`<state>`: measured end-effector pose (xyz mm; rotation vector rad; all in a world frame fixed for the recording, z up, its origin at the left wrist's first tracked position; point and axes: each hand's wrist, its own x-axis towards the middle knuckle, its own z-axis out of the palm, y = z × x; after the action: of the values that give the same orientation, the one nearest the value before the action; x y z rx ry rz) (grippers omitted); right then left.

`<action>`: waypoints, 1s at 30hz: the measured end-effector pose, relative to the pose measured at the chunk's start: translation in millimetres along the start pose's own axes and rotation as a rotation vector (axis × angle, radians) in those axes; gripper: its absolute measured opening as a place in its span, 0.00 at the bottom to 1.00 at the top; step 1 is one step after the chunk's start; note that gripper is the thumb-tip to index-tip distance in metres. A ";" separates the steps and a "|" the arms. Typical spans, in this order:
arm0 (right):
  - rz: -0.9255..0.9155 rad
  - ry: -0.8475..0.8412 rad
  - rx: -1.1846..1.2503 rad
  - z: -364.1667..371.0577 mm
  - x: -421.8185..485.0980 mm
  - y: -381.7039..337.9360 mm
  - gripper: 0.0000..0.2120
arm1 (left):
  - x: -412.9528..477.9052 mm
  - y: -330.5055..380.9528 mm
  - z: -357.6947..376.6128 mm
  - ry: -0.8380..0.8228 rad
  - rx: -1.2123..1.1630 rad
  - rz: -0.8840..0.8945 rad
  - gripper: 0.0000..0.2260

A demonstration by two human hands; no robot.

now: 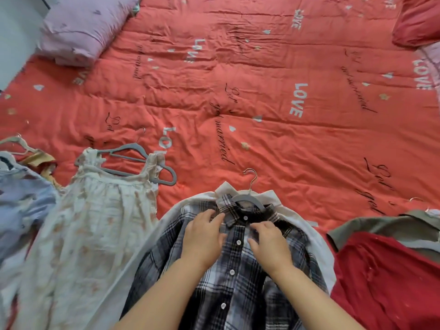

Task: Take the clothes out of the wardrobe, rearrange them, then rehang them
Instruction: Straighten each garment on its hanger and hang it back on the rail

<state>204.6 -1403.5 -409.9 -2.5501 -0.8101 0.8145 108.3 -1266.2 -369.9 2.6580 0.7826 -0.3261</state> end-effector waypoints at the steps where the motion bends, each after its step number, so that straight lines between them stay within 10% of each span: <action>1: -0.010 -0.001 -0.006 -0.7 -5.2 -5.2 0.20 | -4.1 -2.3 -4.5 0.001 -0.001 -0.005 0.23; 14: -0.273 0.055 -0.083 -16.7 -80.0 -152.6 0.20 | -128.1 -93.6 -107.5 0.168 -0.023 -0.140 0.20; 30: -0.502 0.094 -0.178 132.2 -249.4 -465.2 0.20 | -391.1 -384.2 -193.9 0.344 -0.037 -0.293 0.19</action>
<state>-236.9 -1174.7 -188.9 -2.3379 -1.4629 0.4747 -404.2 -1075.0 -172.4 2.5960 1.2750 0.0795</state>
